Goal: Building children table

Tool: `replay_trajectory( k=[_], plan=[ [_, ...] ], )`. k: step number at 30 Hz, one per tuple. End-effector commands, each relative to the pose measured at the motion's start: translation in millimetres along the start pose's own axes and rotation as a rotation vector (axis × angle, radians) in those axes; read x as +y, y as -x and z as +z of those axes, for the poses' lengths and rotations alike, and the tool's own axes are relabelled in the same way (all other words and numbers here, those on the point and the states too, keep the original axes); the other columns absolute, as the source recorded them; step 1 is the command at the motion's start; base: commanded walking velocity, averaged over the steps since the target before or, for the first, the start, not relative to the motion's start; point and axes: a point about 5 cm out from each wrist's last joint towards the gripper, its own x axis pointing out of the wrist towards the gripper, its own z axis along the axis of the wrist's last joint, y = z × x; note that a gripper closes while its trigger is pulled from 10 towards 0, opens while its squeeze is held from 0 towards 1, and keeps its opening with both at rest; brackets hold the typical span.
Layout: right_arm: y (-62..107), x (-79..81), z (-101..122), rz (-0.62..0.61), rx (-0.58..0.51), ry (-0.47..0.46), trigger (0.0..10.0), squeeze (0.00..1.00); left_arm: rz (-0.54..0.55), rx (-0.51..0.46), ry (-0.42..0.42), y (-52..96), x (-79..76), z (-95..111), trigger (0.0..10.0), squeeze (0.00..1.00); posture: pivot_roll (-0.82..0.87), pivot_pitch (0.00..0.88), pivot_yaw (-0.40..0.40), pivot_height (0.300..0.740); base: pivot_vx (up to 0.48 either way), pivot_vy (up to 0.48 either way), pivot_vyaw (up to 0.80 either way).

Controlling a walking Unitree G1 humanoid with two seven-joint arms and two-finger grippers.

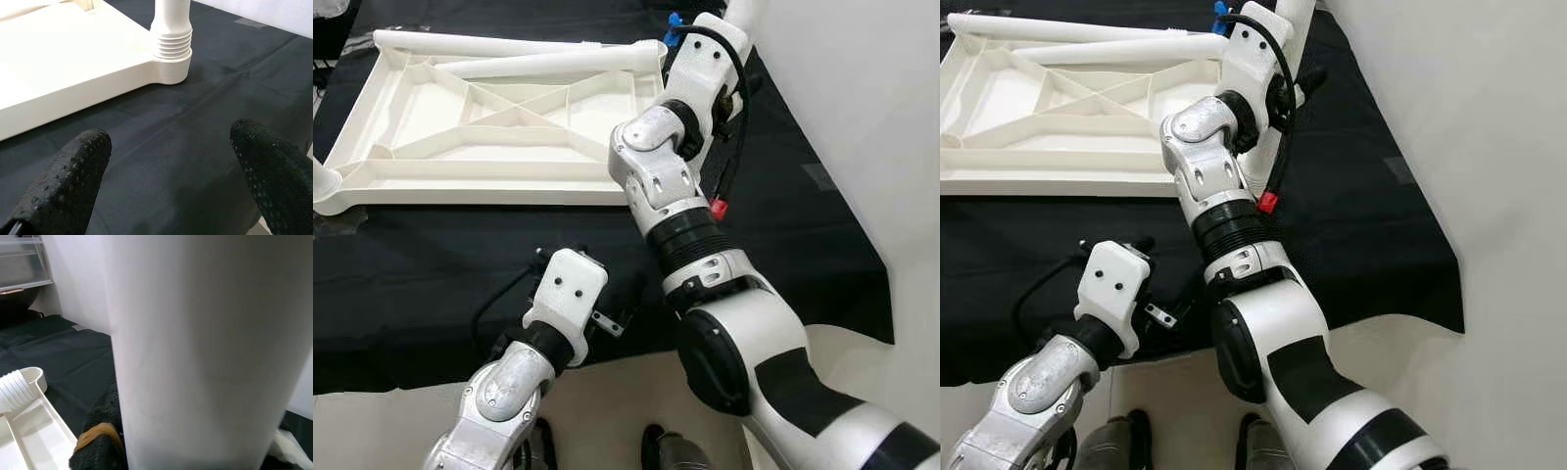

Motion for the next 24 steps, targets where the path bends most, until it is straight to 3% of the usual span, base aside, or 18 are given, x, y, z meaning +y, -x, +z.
replay_trajectory(
  k=[1, 19, 20, 21, 22, 24],
  plan=[
    [2.7, -6.9, -40.0, -0.031, 0.14, 0.121, 10.0, 0.0, 0.003, 0.036, 0.015, 1.6, -1.9, -6.0, 10.0, 0.0, 0.08, 0.261, -0.095, 0.74, 0.0, 0.0, 0.0],
    [2.3, -1.1, -38.0, 0.058, 0.152, 0.06, 10.0, 0.0, -0.014, 0.066, 0.009, 3.2, -3.2, -13.5, 10.0, 0.0, 0.08, 0.262, -0.089, 0.74, 0.0, 0.0, 0.0],
    [2.7, -0.3, -37.4, 0.069, 0.148, 0.052, 10.0, 0.44, -0.015, 0.068, 0.007, 3.4, -3.2, -13.9, 10.0, 0.0, 0.08, 0.262, -0.089, 0.74, 0.0, 0.0, 0.0],
    [2.7, -0.3, -37.4, 0.069, 0.148, 0.052, 10.0, 0.44, -0.015, 0.068, 0.007, 3.4, -3.2, -13.9, 10.0, 0.0, 0.08, 0.262, -0.089, 0.74, 0.0, 0.0, 0.0],
    [3.1, 0.5, -36.4, 0.078, 0.144, 0.044, 10.0, 1.0, -0.015, 0.069, 0.006, 3.6, -3.3, -14.3, 10.0, 0.0, 0.08, 0.262, -0.088, 0.74, 0.0, 0.0, 0.0],
    [3.4, 1.1, -35.7, 0.083, 0.14, 0.038, 10.0, 1.0, -0.015, 0.07, 0.005, 3.7, -3.4, -14.6, 10.0, 0.0, 0.08, 0.261, -0.088, 0.74, 0.0, 0.0, 0.0]
  ],
)
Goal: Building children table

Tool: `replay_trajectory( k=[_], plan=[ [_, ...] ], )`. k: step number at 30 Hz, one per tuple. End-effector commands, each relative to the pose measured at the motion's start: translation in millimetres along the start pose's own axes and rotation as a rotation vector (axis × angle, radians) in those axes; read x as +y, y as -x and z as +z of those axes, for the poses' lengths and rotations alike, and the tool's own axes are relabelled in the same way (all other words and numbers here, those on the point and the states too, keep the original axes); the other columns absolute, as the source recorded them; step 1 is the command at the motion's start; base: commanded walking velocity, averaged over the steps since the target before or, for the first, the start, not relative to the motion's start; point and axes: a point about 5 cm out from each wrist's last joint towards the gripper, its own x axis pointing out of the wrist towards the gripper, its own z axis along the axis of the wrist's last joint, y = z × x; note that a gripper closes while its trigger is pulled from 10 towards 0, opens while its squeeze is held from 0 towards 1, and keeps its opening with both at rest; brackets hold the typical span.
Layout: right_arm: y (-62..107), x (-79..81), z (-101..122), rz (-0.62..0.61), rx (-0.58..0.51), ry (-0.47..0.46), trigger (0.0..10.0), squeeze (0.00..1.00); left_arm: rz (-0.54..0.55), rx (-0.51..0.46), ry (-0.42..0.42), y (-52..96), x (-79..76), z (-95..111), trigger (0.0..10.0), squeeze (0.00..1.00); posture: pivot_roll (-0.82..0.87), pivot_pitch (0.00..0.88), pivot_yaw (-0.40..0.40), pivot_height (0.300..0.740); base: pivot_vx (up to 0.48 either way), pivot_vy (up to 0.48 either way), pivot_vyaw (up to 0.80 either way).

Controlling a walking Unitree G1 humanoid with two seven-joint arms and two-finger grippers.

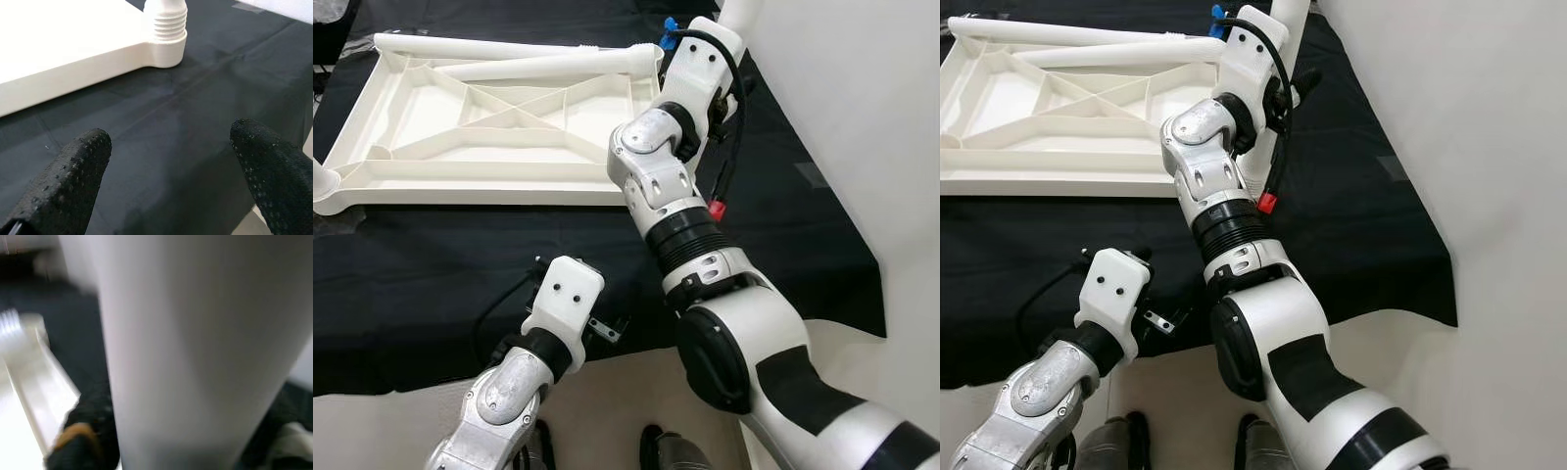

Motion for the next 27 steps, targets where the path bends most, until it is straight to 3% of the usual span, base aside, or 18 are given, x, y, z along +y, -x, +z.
replay_trajectory(
  k=[1, 2, 14, 15, 16, 17, 27],
  plan=[
    [1.3, 2.5, 1.6, 0.026, 0.016, -0.029, 10.0, 0.42, -0.017, 0.02, -0.001, 1.2, -3.3, -5.1, 10.0, 0.0, 0.08, 0.263, -0.088, 0.74, 0.0, 0.0, 0.0],
    [1.7, 3.2, 2.7, 0.033, 0.011, -0.032, 10.0, 0.0, -0.017, 0.021, -0.001, 1.2, -3.3, -5.1, 10.0, 0.0, 0.08, 0.263, -0.088, 0.74, 0.0, 0.0, 0.0],
    [3.4, 6.7, 6.7, 0.093, -0.01, -0.081, 10.0, 0.0, -0.014, 0.022, 0.0, 1.2, -3.3, -5.9, 10.0, 0.0, 0.08, 0.26, -0.089, 0.74, 0.0, 0.0, 0.0],
    [3.1, 7.3, 5.1, 0.112, -0.001, -0.071, 10.0, 0.32, -0.014, 0.021, 0.0, 1.1, -3.3, -6.1, 10.0, 0.0, 0.08, 0.257, -0.09, 0.74, 0.0, 0.0, 0.0],
    [2.9, 7.8, 3.9, 0.126, 0.004, -0.063, 10.0, 0.32, -0.013, 0.021, 0.001, 0.9, -3.3, -6.3, 10.0, 0.0, 0.08, 0.257, -0.09, 0.74, 0.0, 0.0, 0.0],
    [3.2, 8.5, 2.6, 0.15, 0.012, -0.07, 10.0, 1.0, -0.014, 0.022, 0.0, 0.9, -3.2, -6.5, 10.0, 0.0, 0.08, 0.257, -0.09, 0.74, 0.0, 0.0, 0.0],
    [3.5, 5.2, -1.3, 0.178, -0.022, -0.075, 10.0, 1.0, -0.013, 0.025, 0.0, 0.9, -2.5, -8.0, 10.0, 0.0, 0.08, 0.248, -0.086, 0.74, 0.0, 0.0, 0.0]
  ],
)
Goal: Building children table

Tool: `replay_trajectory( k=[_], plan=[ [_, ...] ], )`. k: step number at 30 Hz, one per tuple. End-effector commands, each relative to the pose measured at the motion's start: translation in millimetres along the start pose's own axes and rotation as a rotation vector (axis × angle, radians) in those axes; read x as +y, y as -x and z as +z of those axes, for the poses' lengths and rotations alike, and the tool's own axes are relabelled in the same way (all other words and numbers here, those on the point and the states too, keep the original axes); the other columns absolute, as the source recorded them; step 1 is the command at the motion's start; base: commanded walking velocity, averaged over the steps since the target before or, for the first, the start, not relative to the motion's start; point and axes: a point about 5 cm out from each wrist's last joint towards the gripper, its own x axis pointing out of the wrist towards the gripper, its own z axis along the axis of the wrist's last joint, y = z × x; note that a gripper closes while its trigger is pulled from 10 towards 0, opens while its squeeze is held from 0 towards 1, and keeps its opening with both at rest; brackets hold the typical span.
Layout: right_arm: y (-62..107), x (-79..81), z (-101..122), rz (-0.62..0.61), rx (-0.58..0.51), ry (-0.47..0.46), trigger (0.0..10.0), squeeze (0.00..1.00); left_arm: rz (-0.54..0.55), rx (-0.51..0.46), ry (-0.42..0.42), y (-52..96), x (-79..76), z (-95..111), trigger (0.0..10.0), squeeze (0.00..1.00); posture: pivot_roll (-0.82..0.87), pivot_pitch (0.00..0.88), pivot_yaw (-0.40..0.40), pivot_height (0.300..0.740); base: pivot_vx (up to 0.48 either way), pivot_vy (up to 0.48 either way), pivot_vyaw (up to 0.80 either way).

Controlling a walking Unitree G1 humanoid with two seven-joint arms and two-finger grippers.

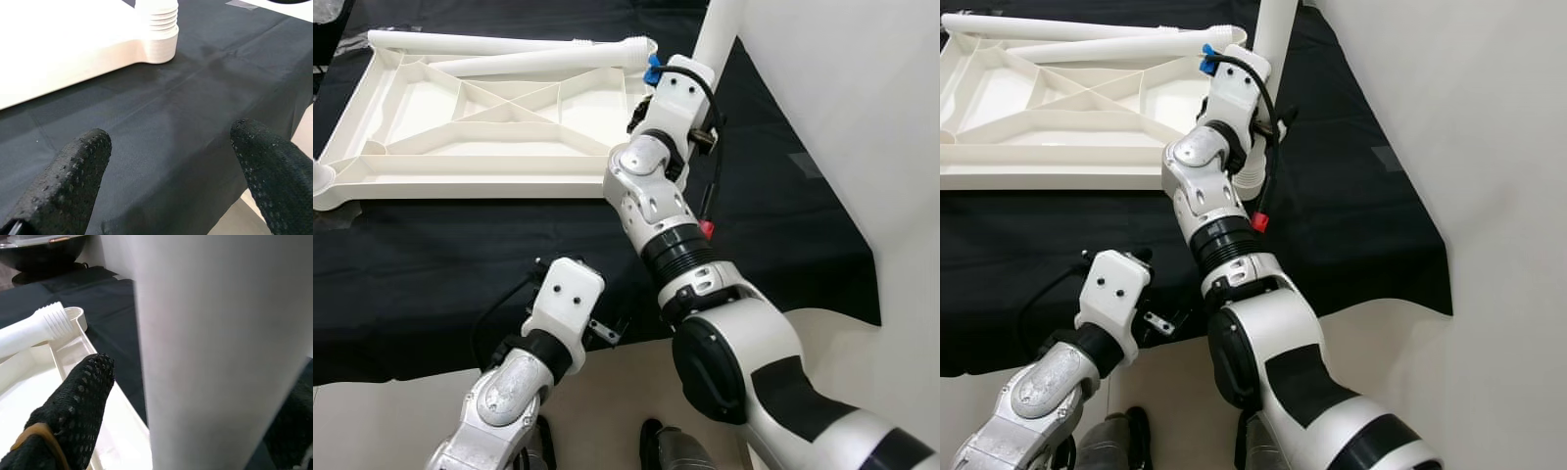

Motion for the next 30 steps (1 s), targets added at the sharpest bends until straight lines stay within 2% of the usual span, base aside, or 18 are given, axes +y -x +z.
replay_trajectory(
  k=[1, 2, 8, 13, 20, 21, 30],
  plan=[
    [3.3, 0.3, -3.4, 0.005, -0.002, -0.001, 10.0, 1.0, -0.015, 0.029, 0.002, 0.7, -2.5, -7.0, 10.0, 0.0, 0.08, 0.248, -0.086, 0.74, 0.0, 0.0, 0.0],
    [1.9, -4.0, -4.3, 0.007, -0.016, -0.003, 10.0, 0.0, -0.017, 0.03, 0.001, 0.7, -2.6, -7.6, 10.0, 0.0, 0.08, 0.241, -0.085, 0.74, 0.0, 0.0, 0.0],
    [0.6, -9.9, -2.2, 0.023, -0.045, -0.02, 10.0, 0.0, -0.019, 0.031, 0.0, 0.7, -2.7, -8.7, 10.0, 0.0, 0.08, 0.231, -0.082, 0.74, 0.0, 0.0, 0.0],
    [1.6, -13.8, -0.9, 0.133, -0.049, -0.063, 10.0, 0.0, -0.016, 0.038, 0.003, 0.5, -1.8, -12.2, 10.0, 0.0, 0.08, 0.223, -0.079, 0.74, 0.0, 0.0, 0.0],
    [2.8, -19.2, -3.1, 0.196, -0.05, -0.067, 10.0, 0.0, -0.016, 0.039, 0.002, -0.8, -1.3, -14.1, 10.0, 0.0, 0.08, 0.206, -0.076, 0.74, 0.0, 0.0, 0.0],
    [6.5, -23.4, -9.0, 0.301, -0.032, -0.07, 10.0, 0.0, -0.015, 0.041, 0.003, -2.4, -0.6, -16.5, 10.0, 0.0, 0.07, 0.191, -0.074, 0.74, 0.0, 0.0, 0.0],
    [8.3, -35.6, -18.5, 0.429, -0.008, -0.06, 10.0, 0.0, -0.005, 0.045, 0.007, -5.2, 1.3, -20.6, 10.0, 0.0, 0.07, 0.184, -0.076, 0.74, 0.0, 0.0, 0.0]
  ],
)
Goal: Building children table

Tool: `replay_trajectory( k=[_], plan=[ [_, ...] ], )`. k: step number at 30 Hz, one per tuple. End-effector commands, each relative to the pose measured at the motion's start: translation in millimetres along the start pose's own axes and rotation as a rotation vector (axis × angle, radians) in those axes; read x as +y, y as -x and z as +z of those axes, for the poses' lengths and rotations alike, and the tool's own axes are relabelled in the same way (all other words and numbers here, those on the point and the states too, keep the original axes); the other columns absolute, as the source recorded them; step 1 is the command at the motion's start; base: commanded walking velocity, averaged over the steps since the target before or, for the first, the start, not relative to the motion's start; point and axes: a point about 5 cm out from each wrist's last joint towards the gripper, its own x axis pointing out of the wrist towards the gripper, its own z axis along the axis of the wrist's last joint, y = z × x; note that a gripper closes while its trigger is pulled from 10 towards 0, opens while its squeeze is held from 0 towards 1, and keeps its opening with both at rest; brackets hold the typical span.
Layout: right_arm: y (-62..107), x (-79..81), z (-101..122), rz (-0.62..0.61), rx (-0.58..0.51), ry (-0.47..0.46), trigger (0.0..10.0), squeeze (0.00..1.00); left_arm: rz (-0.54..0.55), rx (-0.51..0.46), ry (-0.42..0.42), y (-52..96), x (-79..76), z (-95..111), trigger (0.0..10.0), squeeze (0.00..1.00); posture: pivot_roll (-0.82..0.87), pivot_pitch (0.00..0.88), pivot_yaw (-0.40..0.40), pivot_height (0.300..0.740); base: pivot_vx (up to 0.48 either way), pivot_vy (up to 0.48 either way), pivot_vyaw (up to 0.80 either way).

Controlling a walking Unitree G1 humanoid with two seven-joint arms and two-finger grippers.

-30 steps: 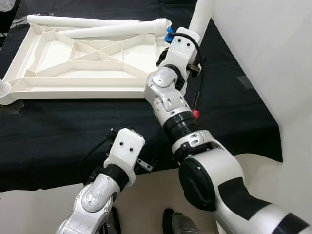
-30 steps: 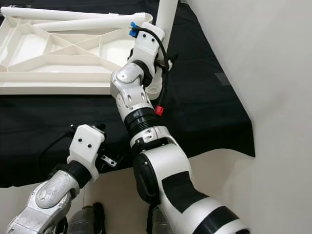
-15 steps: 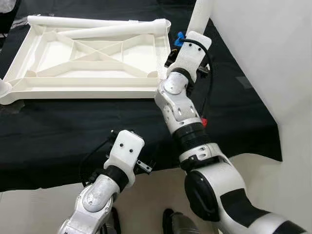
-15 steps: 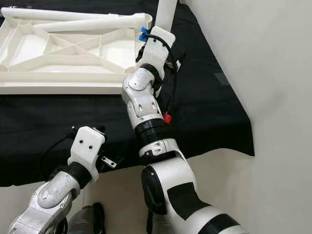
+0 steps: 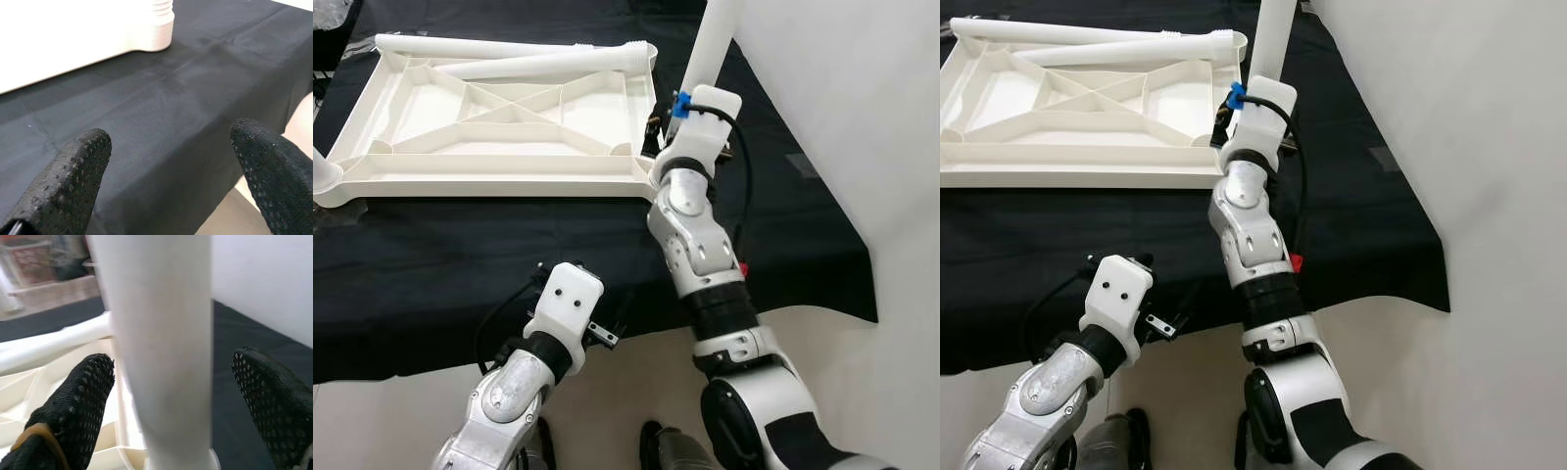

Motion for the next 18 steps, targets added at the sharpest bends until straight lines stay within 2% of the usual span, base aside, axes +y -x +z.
replay_trajectory(
  k=[1, 4, 7, 12, 18],
  plan=[
    [5.8, 1.0, -7.2, 0.064, 0.025, -0.002, 10.0, 0.0, -0.003, 0.019, 0.007, 0.5, -0.3, -5.5, 10.0, 0.0, 0.07, 0.181, -0.075, 0.74, 0.0, 0.0, 0.0],
    [7.3, -1.9, -9.7, 0.097, 0.029, 0.002, 10.0, 0.0, -0.003, 0.019, 0.006, -0.1, 0.1, -6.1, 10.0, 0.0, 0.07, 0.179, -0.075, 0.74, 0.0, 0.0, 0.0],
    [15.7, -9.1, -14.4, 0.209, 0.051, -0.001, 10.0, 0.0, -0.003, 0.017, 0.007, -2.4, 1.6, -8.3, 10.0, 0.0, 0.07, 0.176, -0.07, 0.74, 0.0, 0.0, 0.0],
    [18.5, -14.6, -16.9, 0.235, 0.062, 0.031, 10.0, 0.0, 0.002, 0.018, 0.011, -3.6, 3.1, -9.7, 10.0, 0.0, 0.06, 0.174, -0.067, 0.74, 0.0, 0.0, 0.0],
    [27.6, -28.6, -20.7, 0.272, 0.075, 0.067, 10.0, 0.0, 0.007, 0.022, 0.01, -5.9, 6.0, -12.5, 10.0, 0.0, 0.06, 0.164, -0.064, 0.74, 0.0, 0.0, 0.0]
  ],
)
